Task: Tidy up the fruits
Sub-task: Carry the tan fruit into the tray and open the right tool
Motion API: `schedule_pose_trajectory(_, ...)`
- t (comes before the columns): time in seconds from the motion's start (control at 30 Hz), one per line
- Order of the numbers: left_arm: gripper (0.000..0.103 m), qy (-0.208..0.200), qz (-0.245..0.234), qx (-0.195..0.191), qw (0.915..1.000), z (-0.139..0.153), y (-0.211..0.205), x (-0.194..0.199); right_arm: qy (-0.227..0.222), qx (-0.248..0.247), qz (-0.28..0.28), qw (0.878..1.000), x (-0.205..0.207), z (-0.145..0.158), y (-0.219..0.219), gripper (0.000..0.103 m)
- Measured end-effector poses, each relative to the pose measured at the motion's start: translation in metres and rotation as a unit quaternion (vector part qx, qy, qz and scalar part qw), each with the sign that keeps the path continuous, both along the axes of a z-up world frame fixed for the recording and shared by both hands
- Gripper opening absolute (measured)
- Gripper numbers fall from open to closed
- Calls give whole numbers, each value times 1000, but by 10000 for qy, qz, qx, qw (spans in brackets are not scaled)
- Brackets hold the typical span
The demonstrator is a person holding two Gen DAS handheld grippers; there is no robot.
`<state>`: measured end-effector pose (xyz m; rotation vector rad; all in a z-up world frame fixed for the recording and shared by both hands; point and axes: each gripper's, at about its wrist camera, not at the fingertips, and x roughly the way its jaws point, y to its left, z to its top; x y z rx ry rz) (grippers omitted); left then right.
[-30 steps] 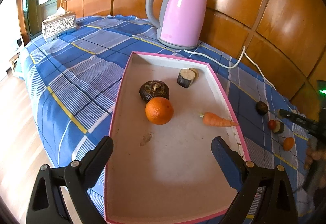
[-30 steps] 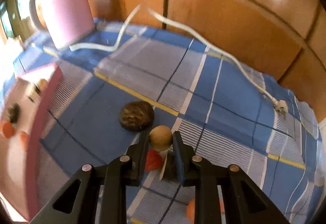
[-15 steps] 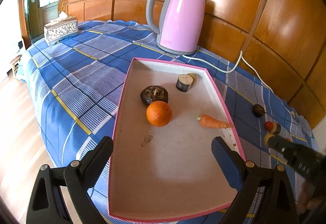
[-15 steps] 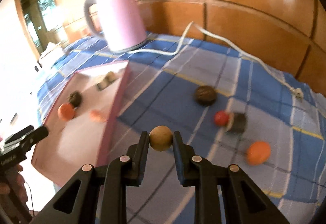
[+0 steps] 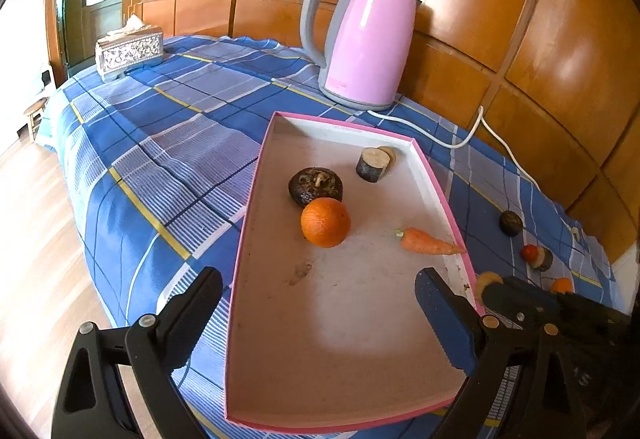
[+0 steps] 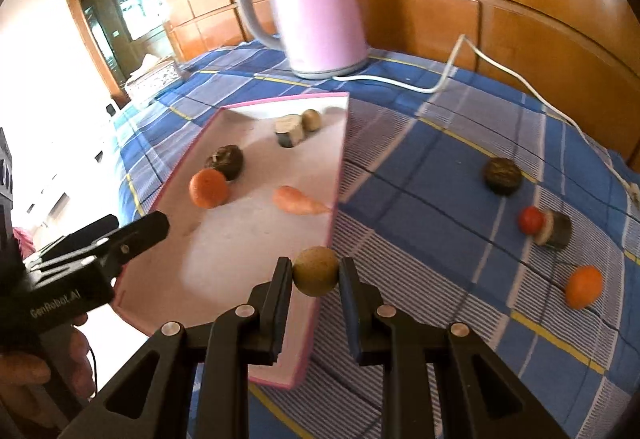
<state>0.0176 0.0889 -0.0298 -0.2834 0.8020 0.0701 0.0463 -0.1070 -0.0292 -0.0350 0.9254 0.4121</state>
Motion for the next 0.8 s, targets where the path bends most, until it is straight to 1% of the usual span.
schedule_pose_trajectory(0.23, 98, -1, 7, 2, 10000, 0, 1, 0, 27, -33, 126, 9999, 17, 1, 24, 24)
schedule_pose_trajectory(0.37, 98, -6, 5, 10, 10000, 0, 1, 0, -32, -54, 58, 10000, 24, 2, 31, 25)
schedule_pose_trajectory(0.63, 98, -9, 0, -3, 10000, 0, 2, 0, -94, -80, -115, 9999, 18, 2, 25, 26)
schedule_pose_trajectory(0.7, 98, 5, -8, -11, 10000, -1, 1, 0, -149, -209, -241, 9994, 12, 2, 22, 27)
schedule_pose_trajectory(0.8, 98, 1, -16, -43, 10000, -1, 1, 0, -313, -645, -542, 9960, 2, 3, 18, 29)
